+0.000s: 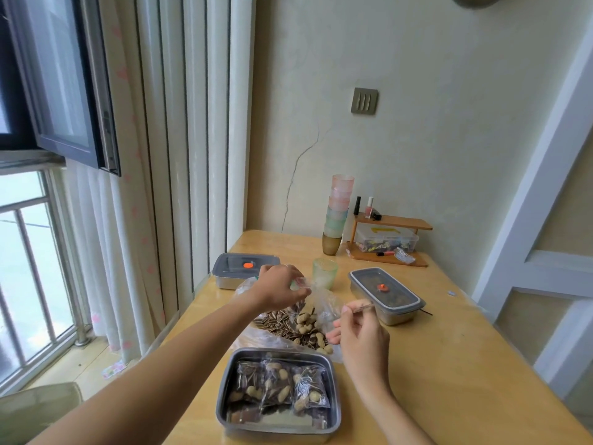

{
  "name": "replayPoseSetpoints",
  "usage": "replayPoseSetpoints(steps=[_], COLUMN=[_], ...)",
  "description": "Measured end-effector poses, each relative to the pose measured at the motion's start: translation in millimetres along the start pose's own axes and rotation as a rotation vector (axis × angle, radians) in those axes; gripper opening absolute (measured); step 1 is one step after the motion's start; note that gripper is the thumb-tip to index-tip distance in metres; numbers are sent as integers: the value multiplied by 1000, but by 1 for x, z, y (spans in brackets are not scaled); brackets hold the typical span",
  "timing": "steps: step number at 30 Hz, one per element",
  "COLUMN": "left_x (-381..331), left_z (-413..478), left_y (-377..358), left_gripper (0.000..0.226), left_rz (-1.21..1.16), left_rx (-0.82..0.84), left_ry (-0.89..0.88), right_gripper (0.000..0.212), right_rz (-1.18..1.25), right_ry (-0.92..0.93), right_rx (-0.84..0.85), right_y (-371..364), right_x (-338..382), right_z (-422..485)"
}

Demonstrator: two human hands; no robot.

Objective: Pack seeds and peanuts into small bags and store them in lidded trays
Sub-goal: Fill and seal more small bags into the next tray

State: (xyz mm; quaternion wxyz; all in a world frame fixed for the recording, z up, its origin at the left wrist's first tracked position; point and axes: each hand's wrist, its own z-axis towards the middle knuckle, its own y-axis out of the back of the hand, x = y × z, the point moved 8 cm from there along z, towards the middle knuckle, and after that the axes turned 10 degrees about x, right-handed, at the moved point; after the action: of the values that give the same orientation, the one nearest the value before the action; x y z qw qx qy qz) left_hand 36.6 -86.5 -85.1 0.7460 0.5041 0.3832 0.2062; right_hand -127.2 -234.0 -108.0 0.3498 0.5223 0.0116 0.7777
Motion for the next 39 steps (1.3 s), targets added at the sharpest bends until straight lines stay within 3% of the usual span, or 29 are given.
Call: replayPoseSetpoints(steps=[4, 10, 13, 19, 27, 34, 39], left_x=[11, 46, 62, 62, 59, 55, 56], left_z=[-13, -39, -47, -45, -35, -27, -25], left_y=[-5, -18, -24, -43, -56, -62, -63], left_gripper=[30, 39, 29, 22, 26, 37, 35], left_rz=[-147, -332, -422, -466, -489, -502, -476], left_rx=[-33, -39, -34, 77, 65, 88, 61], left_ry=[-34, 75, 102, 102, 141, 185, 214], right_gripper=[20, 21, 23, 27, 24, 28, 19], right_rz=[19, 42, 75, 94, -57, -11, -130], right_ry=[-76, -139, -136, -76, 43, -77, 172], right_rx=[27, 118, 104, 92, 86, 112, 233], right_y=[4, 10, 18, 26, 19, 15, 0], right_x=[-13, -29, -26, 3, 43, 37, 63], right_z=[7, 25, 33, 60, 77, 82, 75])
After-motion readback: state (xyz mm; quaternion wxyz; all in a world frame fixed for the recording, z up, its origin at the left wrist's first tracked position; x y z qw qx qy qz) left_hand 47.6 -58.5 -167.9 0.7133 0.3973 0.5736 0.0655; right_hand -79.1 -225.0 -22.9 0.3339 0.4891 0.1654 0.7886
